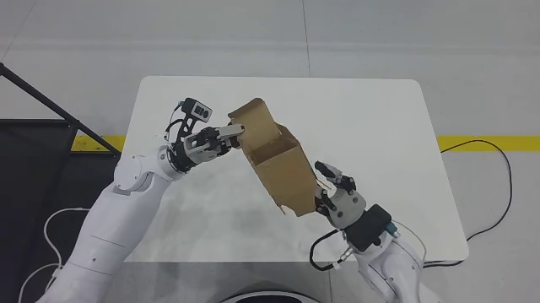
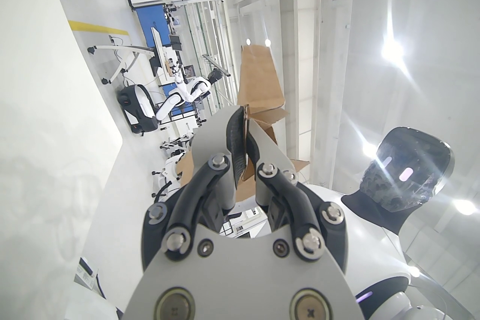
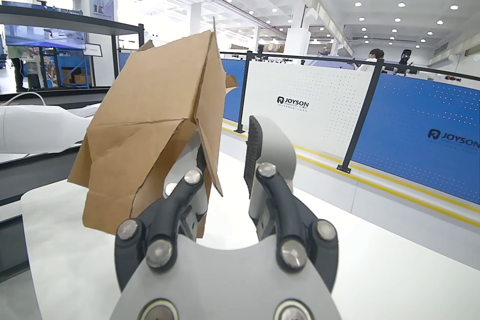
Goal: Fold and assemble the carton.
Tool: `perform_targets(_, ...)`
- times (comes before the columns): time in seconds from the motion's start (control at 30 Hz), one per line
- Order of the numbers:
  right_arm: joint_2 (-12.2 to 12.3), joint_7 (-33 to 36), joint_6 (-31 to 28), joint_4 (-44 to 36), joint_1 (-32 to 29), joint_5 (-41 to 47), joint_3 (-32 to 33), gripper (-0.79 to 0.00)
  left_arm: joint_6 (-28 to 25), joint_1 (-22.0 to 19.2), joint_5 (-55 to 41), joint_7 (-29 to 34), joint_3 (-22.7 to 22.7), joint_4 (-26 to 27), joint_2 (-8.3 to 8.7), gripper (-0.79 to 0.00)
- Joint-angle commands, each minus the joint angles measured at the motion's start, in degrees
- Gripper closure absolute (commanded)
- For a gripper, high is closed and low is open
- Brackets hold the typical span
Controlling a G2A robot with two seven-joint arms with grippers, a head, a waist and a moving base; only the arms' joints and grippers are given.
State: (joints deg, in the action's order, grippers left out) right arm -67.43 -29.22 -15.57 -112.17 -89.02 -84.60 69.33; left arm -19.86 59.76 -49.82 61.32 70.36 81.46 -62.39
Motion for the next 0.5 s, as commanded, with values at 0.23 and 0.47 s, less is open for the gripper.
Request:
perform_targets(0.23, -0.2, -0.1, 2.4, -0.3, -0.5, -1.4, -0.2, -0.095, 0.0, 0.0, 0.1, 0.5, 0.3, -0.3, -0.33, 0.000)
perform_targets(0.47, -0.6, 0.1, 6.9, -0.5, -1.0, -2.8, -1.2, -0.065, 0.0, 0.0, 0.3, 0.9, 0.3, -0.6, -0.61, 0.000)
